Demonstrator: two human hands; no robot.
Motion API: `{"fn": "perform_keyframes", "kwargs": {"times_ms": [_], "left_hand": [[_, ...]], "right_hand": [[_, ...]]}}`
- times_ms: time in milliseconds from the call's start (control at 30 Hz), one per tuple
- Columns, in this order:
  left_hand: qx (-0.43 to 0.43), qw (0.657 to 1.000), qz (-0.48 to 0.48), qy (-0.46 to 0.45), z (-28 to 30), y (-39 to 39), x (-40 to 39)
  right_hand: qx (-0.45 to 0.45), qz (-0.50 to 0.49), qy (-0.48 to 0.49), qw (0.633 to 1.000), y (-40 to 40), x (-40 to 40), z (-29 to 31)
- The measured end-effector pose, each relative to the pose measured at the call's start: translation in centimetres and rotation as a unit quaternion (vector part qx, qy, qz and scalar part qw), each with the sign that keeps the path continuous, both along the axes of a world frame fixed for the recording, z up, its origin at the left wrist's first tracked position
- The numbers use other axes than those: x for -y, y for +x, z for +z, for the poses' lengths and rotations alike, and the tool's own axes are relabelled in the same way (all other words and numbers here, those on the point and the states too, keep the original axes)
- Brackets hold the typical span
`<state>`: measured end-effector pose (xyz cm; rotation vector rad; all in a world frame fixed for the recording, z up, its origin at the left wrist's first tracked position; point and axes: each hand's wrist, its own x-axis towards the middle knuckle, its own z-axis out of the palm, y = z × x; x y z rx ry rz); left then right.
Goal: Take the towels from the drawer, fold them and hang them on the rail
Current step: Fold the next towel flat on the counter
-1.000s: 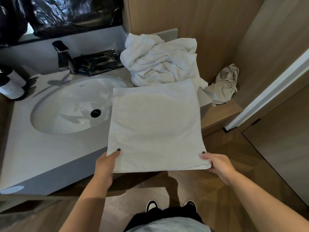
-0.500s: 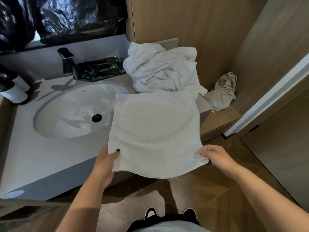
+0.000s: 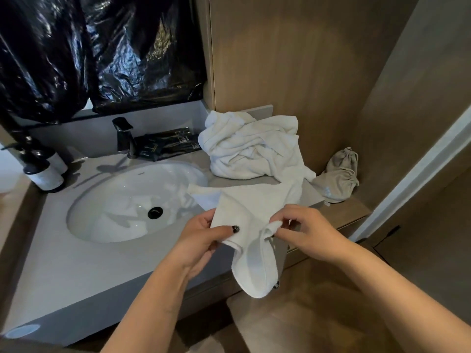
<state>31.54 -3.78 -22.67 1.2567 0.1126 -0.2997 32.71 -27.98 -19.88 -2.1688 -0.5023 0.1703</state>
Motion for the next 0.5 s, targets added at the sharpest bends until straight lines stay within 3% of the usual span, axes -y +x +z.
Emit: {"fn": "perform_keyframes", "kwargs": {"times_ms": [200, 367, 500], "left_hand": [[0.011, 0.999, 0.037, -0.035, 2.8, 0.0, 3.2], [0.059, 0.994, 0.056, 0.072, 5.0, 0.4, 5.8], [0.131, 0.970, 0.151, 0.138, 6.6, 1.6, 7.6]], "right_hand": [[0.080, -0.001, 0.039, 0.996, 0.3, -0.5, 2.3], [0.069, 0.028, 0.083, 0.994, 0.5, 0.5, 3.6], [0.045, 0.015, 0.136, 0.990, 0.7, 2.6, 5.1]]}}
